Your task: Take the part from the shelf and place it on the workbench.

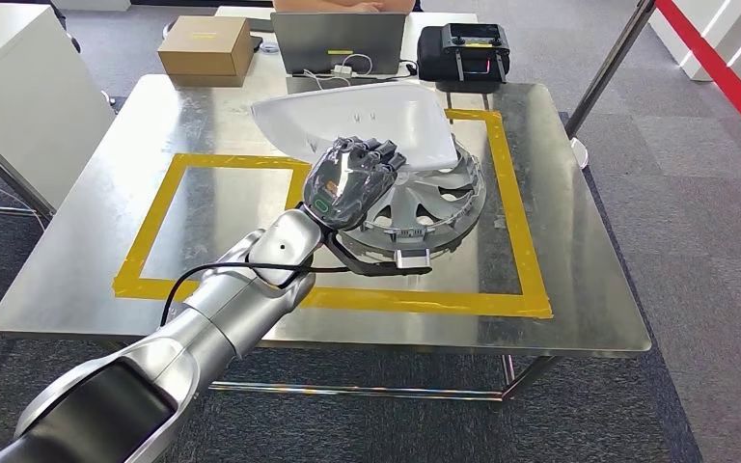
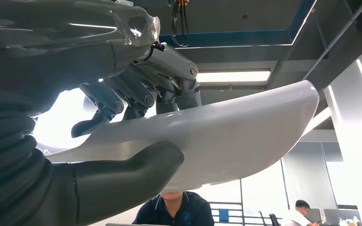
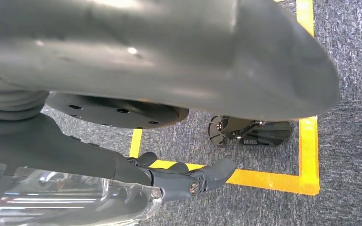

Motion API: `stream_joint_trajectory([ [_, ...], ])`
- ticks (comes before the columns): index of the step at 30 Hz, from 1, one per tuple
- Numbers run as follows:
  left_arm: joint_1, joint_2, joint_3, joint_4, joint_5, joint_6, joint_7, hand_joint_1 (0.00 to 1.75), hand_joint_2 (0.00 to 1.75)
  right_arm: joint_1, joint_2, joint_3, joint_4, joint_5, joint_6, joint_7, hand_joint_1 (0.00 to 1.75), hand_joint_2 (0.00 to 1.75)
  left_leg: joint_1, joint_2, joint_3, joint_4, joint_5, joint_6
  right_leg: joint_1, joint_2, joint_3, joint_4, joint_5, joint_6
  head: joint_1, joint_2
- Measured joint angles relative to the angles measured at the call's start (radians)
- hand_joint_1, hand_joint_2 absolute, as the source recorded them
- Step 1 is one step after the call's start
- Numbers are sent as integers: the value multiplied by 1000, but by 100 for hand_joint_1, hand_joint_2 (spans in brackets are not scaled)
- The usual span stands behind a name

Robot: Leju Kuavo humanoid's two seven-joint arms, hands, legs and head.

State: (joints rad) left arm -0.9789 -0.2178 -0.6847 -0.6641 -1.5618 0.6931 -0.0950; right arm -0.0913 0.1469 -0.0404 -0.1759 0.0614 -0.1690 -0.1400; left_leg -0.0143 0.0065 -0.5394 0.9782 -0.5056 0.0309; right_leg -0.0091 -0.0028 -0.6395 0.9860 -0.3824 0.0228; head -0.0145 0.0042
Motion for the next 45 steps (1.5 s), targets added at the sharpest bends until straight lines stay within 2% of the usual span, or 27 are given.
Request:
stream_joint_trajectory([
  [45, -3, 0, -8, 1, 0, 0, 0, 175, 175, 0, 0, 0, 0, 0, 0, 0, 0, 0, 0, 0, -2, 0, 0, 0, 0, 0, -2, 0, 0, 0, 0, 0],
])
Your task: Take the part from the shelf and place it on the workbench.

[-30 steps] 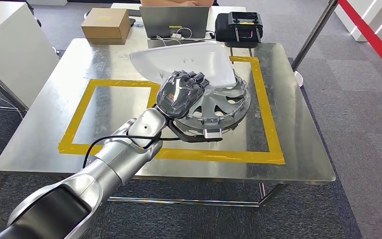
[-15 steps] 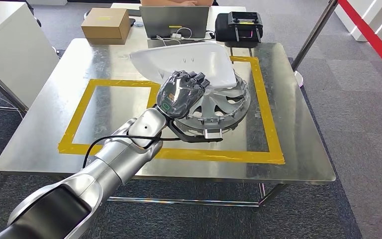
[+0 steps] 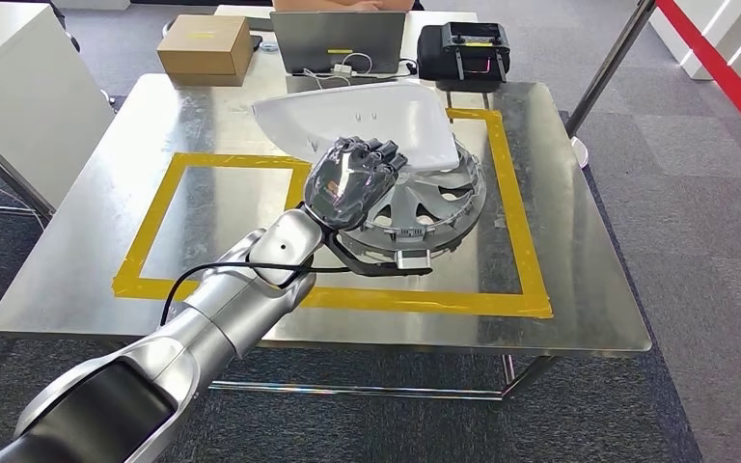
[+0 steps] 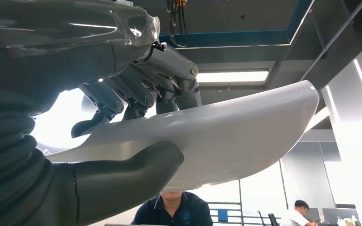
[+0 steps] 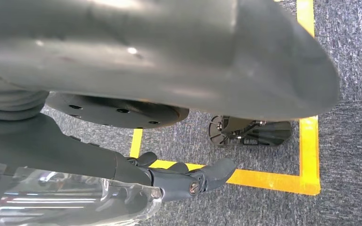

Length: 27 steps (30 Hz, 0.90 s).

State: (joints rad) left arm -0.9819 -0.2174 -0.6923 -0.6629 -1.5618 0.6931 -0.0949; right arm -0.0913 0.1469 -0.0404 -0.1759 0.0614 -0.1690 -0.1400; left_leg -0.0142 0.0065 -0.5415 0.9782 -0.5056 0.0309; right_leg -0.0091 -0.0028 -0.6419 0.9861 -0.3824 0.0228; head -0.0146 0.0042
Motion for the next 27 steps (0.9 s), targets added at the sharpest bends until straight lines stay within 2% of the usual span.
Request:
stream_joint_trajectory([
  [27, 0, 0, -4, 0, 0, 0, 0, 175, 175, 0, 0, 0, 0, 0, 0, 0, 0, 0, 0, 0, -1, 0, 0, 0, 0, 0, -1, 0, 0, 0, 0, 0],
])
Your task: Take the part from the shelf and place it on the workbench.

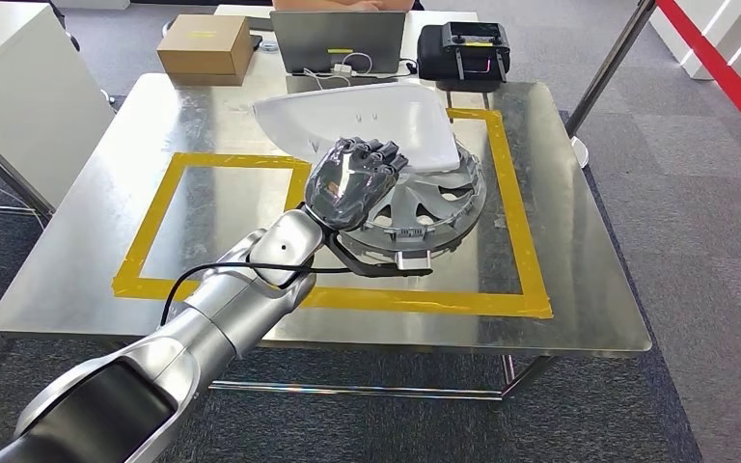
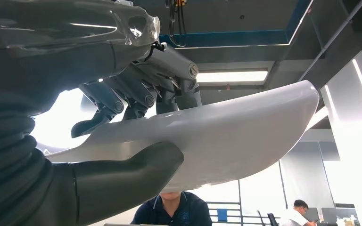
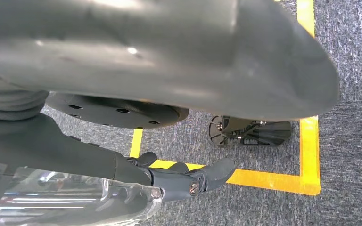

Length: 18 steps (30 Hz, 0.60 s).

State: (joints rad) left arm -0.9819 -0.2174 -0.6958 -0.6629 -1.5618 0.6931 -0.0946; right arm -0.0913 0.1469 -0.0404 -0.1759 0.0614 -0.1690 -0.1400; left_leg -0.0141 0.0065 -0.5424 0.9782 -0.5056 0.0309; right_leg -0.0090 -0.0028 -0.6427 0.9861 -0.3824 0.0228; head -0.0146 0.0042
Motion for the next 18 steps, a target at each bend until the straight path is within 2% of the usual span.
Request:
stream_joint_trajectory([
  [18, 0, 0, -1, 0, 0, 0, 0, 175, 175, 0, 0, 0, 0, 0, 0, 0, 0, 0, 0, 0, 0, 0, 0, 0, 0, 0, 0, 0, 0, 0, 0, 0],
])
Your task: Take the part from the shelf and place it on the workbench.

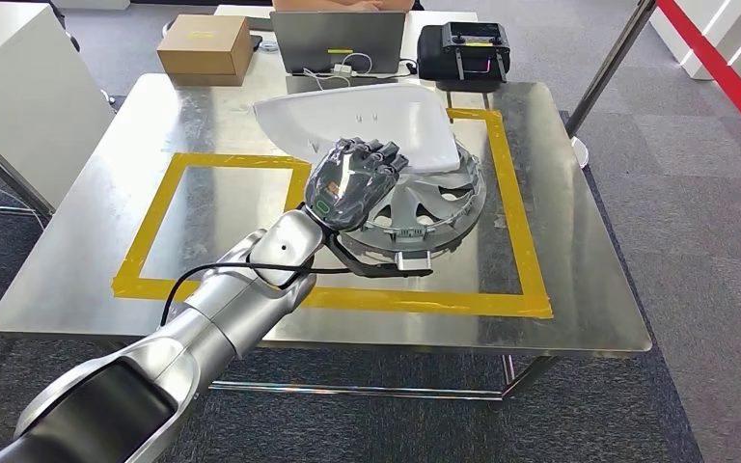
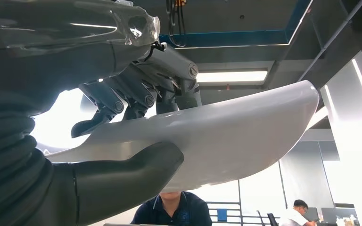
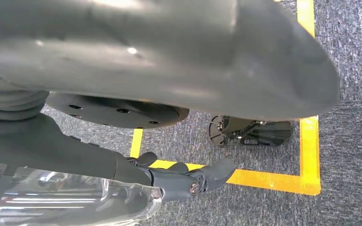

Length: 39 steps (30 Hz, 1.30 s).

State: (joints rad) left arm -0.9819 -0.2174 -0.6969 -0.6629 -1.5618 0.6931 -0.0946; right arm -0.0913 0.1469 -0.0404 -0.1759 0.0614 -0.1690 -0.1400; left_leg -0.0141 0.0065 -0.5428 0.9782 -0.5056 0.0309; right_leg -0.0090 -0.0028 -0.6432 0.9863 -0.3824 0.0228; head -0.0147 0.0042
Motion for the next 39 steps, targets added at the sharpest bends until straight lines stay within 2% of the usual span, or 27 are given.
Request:
stream_joint_trajectory([
  [39, 0, 0, 0, 0, 0, 0, 0, 175, 175, 0, 0, 0, 0, 0, 0, 0, 0, 0, 0, 0, 0, 0, 0, 0, 0, 0, 0, 0, 0, 0, 0, 0],
])
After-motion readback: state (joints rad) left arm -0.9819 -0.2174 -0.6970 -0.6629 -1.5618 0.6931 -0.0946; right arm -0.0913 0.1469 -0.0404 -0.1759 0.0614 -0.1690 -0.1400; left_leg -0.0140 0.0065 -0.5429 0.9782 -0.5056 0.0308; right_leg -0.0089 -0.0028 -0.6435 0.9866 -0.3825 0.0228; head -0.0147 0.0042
